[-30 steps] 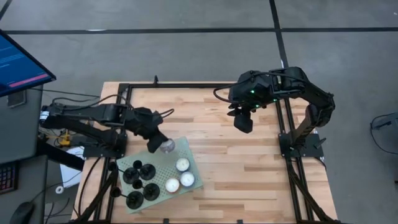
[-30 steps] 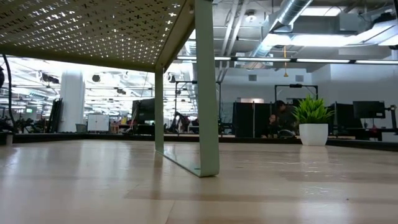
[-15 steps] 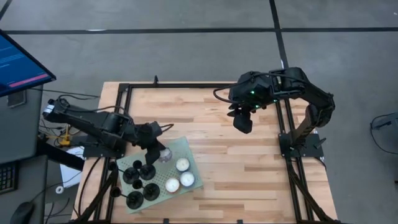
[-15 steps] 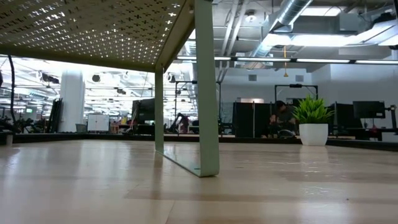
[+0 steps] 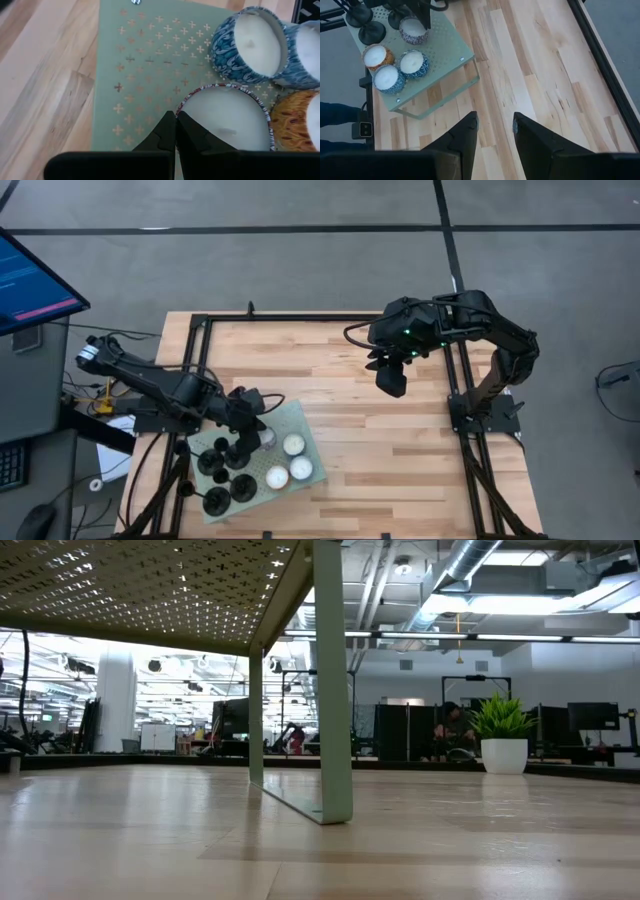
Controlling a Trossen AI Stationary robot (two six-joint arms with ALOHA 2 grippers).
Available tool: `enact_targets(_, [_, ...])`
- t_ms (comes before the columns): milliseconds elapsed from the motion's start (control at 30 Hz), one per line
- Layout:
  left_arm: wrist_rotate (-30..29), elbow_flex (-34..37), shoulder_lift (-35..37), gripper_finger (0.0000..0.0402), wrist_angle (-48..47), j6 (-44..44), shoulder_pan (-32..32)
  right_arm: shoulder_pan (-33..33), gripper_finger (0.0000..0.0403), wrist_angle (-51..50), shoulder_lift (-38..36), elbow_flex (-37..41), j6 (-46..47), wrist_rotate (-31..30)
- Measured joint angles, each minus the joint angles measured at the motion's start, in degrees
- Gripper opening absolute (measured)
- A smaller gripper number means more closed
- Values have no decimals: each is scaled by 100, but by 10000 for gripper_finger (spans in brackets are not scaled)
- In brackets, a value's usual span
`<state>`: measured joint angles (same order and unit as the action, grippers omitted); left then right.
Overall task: Stock candles on shelf
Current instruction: Put the red scented candle on the shelf
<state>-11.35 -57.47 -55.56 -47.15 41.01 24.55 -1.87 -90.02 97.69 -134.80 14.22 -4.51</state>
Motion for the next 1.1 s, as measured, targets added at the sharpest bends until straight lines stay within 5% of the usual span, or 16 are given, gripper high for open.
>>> enact_targets(1100, [22, -5, -152, 13, 18, 131, 118, 0, 118, 0, 0, -2, -17, -1])
